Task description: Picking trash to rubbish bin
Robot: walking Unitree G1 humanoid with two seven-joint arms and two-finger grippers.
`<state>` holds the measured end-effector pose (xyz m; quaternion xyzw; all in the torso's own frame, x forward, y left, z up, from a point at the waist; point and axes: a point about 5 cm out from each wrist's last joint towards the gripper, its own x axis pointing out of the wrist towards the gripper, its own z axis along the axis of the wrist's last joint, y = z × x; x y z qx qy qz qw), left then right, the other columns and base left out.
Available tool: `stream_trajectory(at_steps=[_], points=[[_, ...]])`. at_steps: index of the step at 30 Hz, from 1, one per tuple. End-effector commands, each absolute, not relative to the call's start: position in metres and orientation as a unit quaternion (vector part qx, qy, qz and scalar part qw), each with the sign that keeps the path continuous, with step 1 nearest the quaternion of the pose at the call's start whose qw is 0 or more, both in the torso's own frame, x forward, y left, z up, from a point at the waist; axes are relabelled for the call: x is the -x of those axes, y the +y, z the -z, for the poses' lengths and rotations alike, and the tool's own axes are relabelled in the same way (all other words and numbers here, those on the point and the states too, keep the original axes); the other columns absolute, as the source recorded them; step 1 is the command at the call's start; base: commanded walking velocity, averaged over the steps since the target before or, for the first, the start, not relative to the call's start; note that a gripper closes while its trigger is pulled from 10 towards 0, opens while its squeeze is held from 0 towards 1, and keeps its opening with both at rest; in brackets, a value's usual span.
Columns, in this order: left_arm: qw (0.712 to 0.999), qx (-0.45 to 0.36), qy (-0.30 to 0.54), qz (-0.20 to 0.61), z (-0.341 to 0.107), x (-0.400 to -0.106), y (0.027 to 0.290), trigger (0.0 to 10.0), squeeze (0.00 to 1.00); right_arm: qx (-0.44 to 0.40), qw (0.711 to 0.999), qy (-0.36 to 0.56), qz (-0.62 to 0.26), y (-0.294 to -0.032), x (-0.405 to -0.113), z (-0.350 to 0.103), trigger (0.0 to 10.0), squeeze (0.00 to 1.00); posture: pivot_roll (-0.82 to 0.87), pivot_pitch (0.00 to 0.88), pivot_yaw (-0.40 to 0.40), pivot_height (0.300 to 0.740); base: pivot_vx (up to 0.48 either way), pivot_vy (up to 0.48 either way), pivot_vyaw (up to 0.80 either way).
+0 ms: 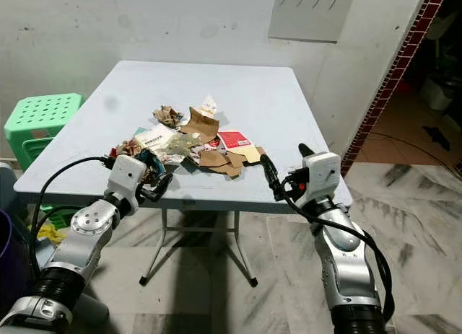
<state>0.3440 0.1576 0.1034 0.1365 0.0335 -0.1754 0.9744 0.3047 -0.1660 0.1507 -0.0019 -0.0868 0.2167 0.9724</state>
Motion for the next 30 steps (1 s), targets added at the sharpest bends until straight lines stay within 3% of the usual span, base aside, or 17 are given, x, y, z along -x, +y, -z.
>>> stream_trajectory(at_steps=[1, 13, 30], points=[[0.974, -0.144, 0.024, 0.174, -0.108, -0.348, 0.156, 10.0, 0.00, -0.004, 0.965, -0.086, -0.248, -0.160, -0.301, -0.154, 10.0, 0.00, -0.04, 0.000, -0.046, 0.740, 0.000, 0.000, 0.00], [0.980, -0.145, 0.061, 0.122, -0.096, -0.356, 0.162, 10.0, 0.00, -0.036, 0.940, -0.049, -0.334, -0.142, -0.283, -0.150, 10.0, 0.00, -0.05, 0.000, -0.053, 0.740, 0.000, 0.000, 0.00], [0.979, -0.155, 0.076, 0.113, -0.101, -0.368, 0.158, 10.0, 0.00, -0.048, 0.938, -0.053, -0.340, -0.143, -0.276, -0.164, 10.0, 0.00, -0.10, 0.017, -0.046, 0.740, 0.000, 0.000, 0.00]])
